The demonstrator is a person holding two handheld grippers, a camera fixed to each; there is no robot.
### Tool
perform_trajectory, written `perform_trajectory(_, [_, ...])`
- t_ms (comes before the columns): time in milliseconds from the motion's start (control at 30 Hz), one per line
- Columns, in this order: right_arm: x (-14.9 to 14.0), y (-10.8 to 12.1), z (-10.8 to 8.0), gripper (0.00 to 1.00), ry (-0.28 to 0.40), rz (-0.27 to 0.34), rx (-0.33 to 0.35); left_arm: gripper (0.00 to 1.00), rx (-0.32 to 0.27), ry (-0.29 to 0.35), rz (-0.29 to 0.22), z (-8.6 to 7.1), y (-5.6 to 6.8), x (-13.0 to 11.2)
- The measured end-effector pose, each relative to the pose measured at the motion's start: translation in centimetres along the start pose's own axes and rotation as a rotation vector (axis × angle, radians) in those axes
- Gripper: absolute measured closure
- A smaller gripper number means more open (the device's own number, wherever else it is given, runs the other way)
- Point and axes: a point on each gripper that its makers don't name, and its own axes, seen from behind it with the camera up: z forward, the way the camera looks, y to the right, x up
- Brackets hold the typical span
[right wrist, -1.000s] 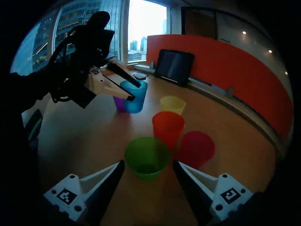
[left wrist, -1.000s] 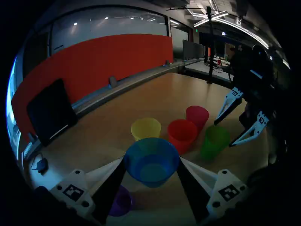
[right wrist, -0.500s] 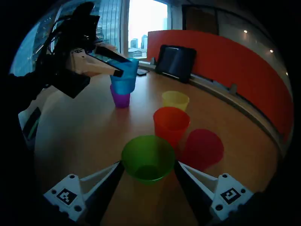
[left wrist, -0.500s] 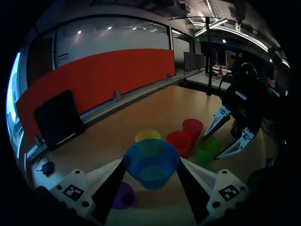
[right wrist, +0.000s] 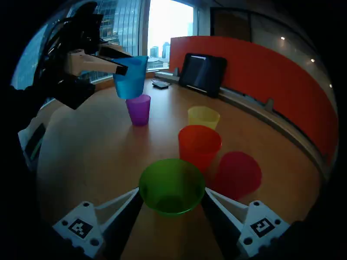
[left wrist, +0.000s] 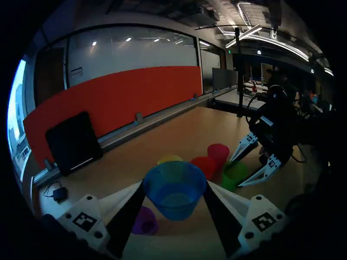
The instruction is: Pour water
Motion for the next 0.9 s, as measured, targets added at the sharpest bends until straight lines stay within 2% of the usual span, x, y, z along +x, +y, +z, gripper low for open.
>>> perform_trajectory(367, [2.4,-0.4,-2.5,0.1,0.065,0.003,-0.018,0.12,0.017,0.056,-0.013,-2.1,0.2,1.0])
perform_trajectory(900, [9.0,-2.4,-6.5,0.1,0.207,-0.054,-0.04,0.12,0.061,0.164,-0.029,-6.4,0.4,2.6])
